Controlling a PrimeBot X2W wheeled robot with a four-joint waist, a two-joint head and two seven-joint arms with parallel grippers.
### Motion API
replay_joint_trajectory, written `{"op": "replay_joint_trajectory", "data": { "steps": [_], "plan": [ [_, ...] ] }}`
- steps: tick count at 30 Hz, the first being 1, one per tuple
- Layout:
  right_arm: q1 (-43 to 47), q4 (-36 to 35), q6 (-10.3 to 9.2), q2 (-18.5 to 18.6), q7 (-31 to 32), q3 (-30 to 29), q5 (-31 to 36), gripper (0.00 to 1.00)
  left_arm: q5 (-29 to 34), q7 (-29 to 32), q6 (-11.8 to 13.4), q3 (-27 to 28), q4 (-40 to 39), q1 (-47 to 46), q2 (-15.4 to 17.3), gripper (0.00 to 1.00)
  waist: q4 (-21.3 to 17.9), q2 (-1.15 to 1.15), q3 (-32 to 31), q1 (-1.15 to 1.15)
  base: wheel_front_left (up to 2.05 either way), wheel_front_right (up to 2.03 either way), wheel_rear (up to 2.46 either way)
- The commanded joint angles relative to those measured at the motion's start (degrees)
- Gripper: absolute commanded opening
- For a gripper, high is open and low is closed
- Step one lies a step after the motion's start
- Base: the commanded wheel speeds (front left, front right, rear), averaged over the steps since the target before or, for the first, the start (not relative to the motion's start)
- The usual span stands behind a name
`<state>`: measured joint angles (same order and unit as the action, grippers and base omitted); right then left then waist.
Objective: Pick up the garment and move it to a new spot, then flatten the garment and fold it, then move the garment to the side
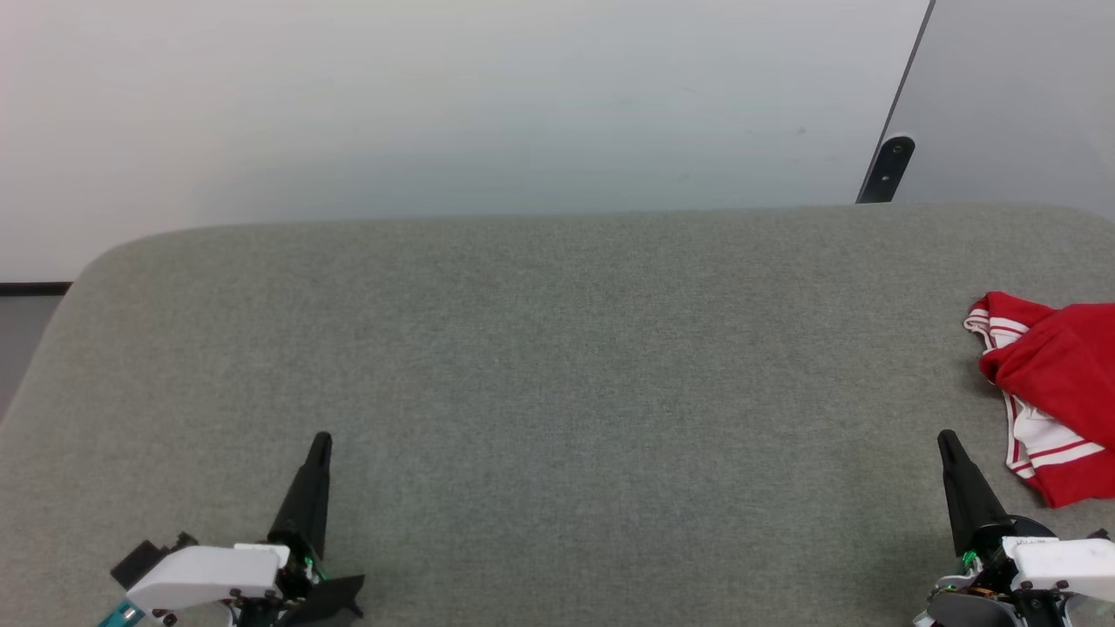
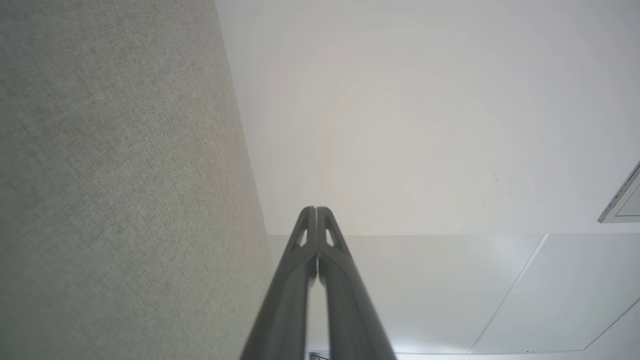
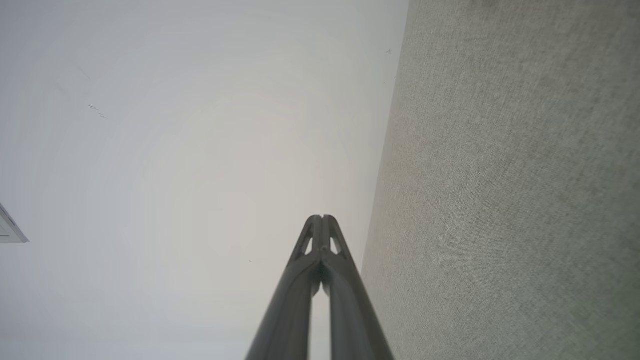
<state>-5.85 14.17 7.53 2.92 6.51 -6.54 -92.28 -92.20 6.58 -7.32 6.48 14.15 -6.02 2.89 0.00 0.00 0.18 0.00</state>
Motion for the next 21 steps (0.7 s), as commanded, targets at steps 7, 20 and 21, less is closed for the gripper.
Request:
{"op": "replay_joint_trajectory", "data": {
  "steps": [7,20,21],
  "plan": [
    [-0.74,0.01,-0.08,-0.12,-0.10,-0.01,-0.25,0.00,-0.39,0.11,-0.36,0.12,0.03,-0.57,-0.08,0.00,0.00,0.00,0.00,0.00,0.00,0.00,0.00],
    [-0.74,0.01,-0.08,-0.12,-0.11,-0.01,-0.26,0.00,-0.39,0.11,-0.36,0.12,0.02,-0.57,-0.08,0.00,0.00,0.00,0.00,0.00,0.00,0.00,0.00],
    [-0.74,0.01,-0.08,-0.12,-0.11,-0.01,-0.26,0.00,-0.39,0.11,-0.36,0.12,0.02,-0.57,-0.08,0.00,0.00,0.00,0.00,0.00,0.00,0.00,0.00]
  ]
}}
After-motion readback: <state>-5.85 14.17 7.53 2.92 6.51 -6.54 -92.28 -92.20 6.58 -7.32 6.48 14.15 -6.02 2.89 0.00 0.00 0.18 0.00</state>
